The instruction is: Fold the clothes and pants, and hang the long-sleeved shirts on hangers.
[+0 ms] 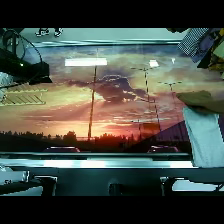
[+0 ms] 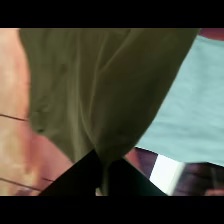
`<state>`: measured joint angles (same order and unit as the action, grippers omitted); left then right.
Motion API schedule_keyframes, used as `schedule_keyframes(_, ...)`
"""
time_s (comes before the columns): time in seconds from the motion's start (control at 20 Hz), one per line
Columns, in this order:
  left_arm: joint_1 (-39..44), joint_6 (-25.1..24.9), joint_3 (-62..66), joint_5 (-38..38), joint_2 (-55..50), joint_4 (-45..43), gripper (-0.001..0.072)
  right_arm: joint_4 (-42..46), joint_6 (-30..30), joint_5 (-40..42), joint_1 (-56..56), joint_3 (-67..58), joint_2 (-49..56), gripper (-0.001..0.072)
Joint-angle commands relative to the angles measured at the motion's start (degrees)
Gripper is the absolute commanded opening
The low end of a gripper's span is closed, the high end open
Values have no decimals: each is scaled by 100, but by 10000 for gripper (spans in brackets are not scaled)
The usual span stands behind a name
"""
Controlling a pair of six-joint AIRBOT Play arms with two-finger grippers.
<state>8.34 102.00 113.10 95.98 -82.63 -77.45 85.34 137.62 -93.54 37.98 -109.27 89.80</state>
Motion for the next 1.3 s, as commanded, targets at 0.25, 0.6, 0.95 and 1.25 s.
schedule_keyframes(0.25, -4, 4, -2, 55, 0, 2, 17, 1381, -186, -898, -393, 538, -15, 28)
schedule_keyframes(0.6, -4, 4, -2, 129, 0, 2, 17, 2103, -713, -1073, -393, 1641, -256, 29)
schedule_keyframes(0.95, -4, 4, 0, 129, 0, 4, 17, 2437, -787, -621, -382, 3239, -839, 30)
schedule_keyframes(1.25, -4, 4, 0, 129, 0, 2, 17, 2675, -785, -509, -382, 4076, -1071, 30)
